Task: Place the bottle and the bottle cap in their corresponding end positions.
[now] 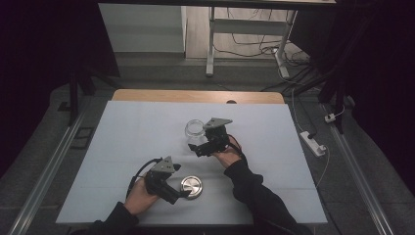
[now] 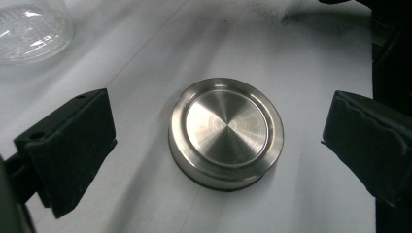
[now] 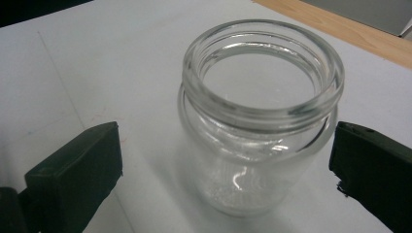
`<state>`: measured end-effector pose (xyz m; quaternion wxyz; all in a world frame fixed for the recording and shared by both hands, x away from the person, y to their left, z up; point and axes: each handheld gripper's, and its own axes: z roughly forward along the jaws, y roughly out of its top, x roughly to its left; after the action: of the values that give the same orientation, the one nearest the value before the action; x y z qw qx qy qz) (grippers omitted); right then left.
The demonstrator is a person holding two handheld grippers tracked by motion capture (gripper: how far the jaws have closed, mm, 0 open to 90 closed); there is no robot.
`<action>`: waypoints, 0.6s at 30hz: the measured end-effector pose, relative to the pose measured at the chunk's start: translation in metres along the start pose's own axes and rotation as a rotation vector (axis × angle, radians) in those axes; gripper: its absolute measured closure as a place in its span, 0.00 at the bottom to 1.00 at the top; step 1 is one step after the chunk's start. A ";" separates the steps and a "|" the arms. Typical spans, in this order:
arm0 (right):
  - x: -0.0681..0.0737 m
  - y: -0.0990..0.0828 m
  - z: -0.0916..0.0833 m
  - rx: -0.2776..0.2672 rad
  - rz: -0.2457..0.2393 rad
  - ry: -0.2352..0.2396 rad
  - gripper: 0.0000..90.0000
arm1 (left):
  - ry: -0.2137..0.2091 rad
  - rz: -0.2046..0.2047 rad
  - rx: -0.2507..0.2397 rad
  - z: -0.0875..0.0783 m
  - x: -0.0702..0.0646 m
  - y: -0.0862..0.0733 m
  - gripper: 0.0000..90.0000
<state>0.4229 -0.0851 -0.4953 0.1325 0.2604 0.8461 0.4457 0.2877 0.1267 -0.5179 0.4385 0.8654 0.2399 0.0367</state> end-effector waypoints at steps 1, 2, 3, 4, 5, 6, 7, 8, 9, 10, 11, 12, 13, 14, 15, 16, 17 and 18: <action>0.000 -0.001 -0.001 0.000 0.001 -0.001 0.00 | 0.004 0.002 0.001 -0.001 0.000 0.000 0.00; 0.001 -0.001 -0.002 0.003 0.003 0.002 0.00 | 0.002 -0.001 -0.004 -0.002 0.000 -0.001 0.00; 0.001 -0.002 -0.003 0.003 0.003 0.006 0.00 | 0.001 -0.004 -0.006 -0.003 0.000 -0.001 0.00; 0.001 -0.003 -0.005 0.003 0.009 0.007 0.00 | 0.001 -0.004 -0.005 -0.004 0.000 -0.001 0.00; 0.001 -0.003 -0.006 0.003 0.013 0.011 0.00 | 0.001 -0.006 -0.006 -0.004 0.000 -0.001 0.00; 0.001 -0.003 -0.007 0.007 0.017 0.014 0.00 | 0.002 -0.007 -0.006 -0.005 0.000 -0.002 0.00; 0.001 -0.004 -0.008 0.008 0.017 0.015 0.00 | 0.002 -0.010 -0.005 -0.006 0.000 -0.002 0.00; 0.001 -0.004 -0.009 0.007 0.017 0.016 0.00 | 0.002 -0.006 -0.002 -0.007 0.001 -0.002 0.00; 0.002 -0.004 -0.010 0.008 0.021 0.018 0.00 | 0.003 -0.009 -0.004 -0.008 0.001 -0.003 0.00; 0.002 -0.005 -0.011 0.009 0.025 0.018 0.00 | 0.004 -0.011 -0.004 -0.008 0.001 -0.003 0.00; 0.003 -0.005 -0.013 0.008 0.026 0.019 0.00 | 0.010 -0.010 -0.002 -0.009 0.001 -0.003 0.00; 0.003 -0.005 -0.014 0.010 0.027 0.021 0.00 | 0.012 -0.007 0.000 -0.010 0.001 -0.003 0.00; 0.004 -0.006 -0.015 0.010 0.026 0.023 0.00 | 0.010 -0.011 -0.001 -0.011 0.001 -0.004 0.00; 0.005 -0.006 -0.016 0.010 0.029 0.027 0.00 | 0.012 -0.013 -0.001 -0.011 0.001 -0.004 0.00; 0.006 -0.007 -0.017 0.010 0.028 0.029 0.00 | 0.015 -0.013 -0.001 -0.012 0.001 -0.004 0.00; 0.006 -0.007 -0.018 0.011 0.025 0.032 0.00 | 0.017 -0.010 0.004 -0.013 0.002 -0.004 0.00; 0.008 -0.007 -0.019 0.013 0.024 0.033 0.00 | 0.019 -0.012 0.004 -0.013 0.002 -0.005 0.00; 0.009 -0.007 -0.019 0.013 0.018 0.032 0.00 | 0.022 -0.016 0.004 -0.014 0.001 -0.005 0.00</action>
<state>0.4044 -0.0969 -0.4904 0.1129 0.2617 0.8486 0.4456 0.2830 0.1403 -0.5133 0.4343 0.8638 0.2518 0.0423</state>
